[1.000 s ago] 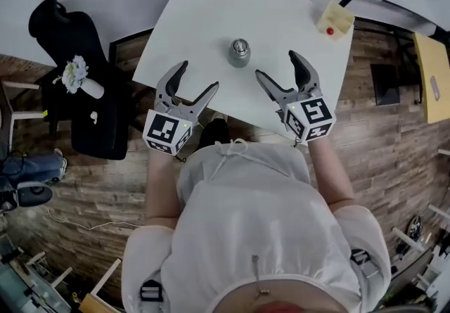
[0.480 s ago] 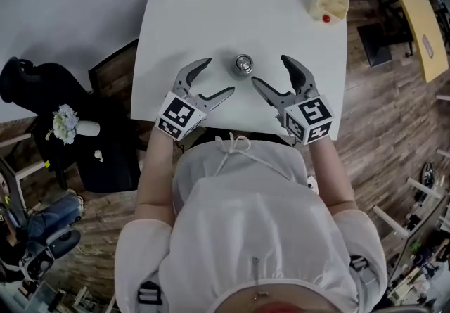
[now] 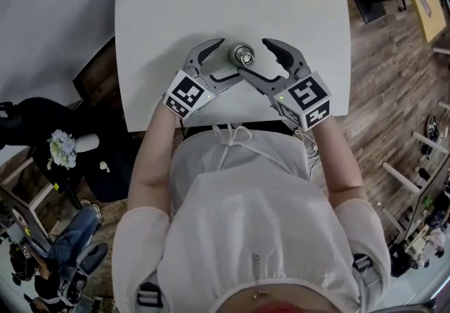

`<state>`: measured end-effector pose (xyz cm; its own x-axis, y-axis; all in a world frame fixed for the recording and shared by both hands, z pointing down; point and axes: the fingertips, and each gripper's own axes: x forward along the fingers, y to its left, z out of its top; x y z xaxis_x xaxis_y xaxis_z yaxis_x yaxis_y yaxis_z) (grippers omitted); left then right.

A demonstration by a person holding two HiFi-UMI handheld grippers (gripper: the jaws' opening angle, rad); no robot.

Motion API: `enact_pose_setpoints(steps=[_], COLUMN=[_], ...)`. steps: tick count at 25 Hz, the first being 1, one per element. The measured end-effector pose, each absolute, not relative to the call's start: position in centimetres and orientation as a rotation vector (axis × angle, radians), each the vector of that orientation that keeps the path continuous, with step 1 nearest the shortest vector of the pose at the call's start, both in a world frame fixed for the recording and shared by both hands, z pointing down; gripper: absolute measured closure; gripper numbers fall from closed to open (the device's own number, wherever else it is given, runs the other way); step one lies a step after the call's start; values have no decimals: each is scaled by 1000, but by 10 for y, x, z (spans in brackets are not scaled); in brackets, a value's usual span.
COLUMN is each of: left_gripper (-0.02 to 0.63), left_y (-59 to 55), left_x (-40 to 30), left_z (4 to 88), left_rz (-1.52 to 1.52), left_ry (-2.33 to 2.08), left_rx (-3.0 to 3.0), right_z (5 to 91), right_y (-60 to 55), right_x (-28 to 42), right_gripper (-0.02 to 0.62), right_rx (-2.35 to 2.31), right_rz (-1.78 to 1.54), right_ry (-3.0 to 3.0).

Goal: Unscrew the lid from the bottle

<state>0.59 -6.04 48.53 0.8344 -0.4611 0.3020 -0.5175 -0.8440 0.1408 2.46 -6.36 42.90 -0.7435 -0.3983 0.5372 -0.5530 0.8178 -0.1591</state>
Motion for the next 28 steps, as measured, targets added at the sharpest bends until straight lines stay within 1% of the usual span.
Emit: enact_pose_setpoints(steps=[6, 11, 12, 15, 22, 28], left_gripper=[199, 202, 204, 212, 213, 213], left_y=[-58, -67, -67, -65, -66, -66], left_x=[25, 35, 35, 34, 36, 39], left_z=[501, 513, 514, 514, 513, 513], left_rz=[411, 427, 425, 413, 399, 399], left_ry=[-572, -535, -527, -507, -490, -488], left_rx=[2850, 2850, 2852, 2862, 2867, 2862], right_z=[445, 452, 452, 451, 451, 453], right_y=[-62, -66, -65, -61, -59, -58], right_x=[14, 14, 13, 11, 13, 13], right_gripper=[276, 298, 306, 357, 354, 356], right_rx=[643, 638, 636, 615, 552, 351], right_rz=[411, 408, 409, 424, 369, 296], right_ry=[-2468, -2452, -2451, -2449, -2438, -2390])
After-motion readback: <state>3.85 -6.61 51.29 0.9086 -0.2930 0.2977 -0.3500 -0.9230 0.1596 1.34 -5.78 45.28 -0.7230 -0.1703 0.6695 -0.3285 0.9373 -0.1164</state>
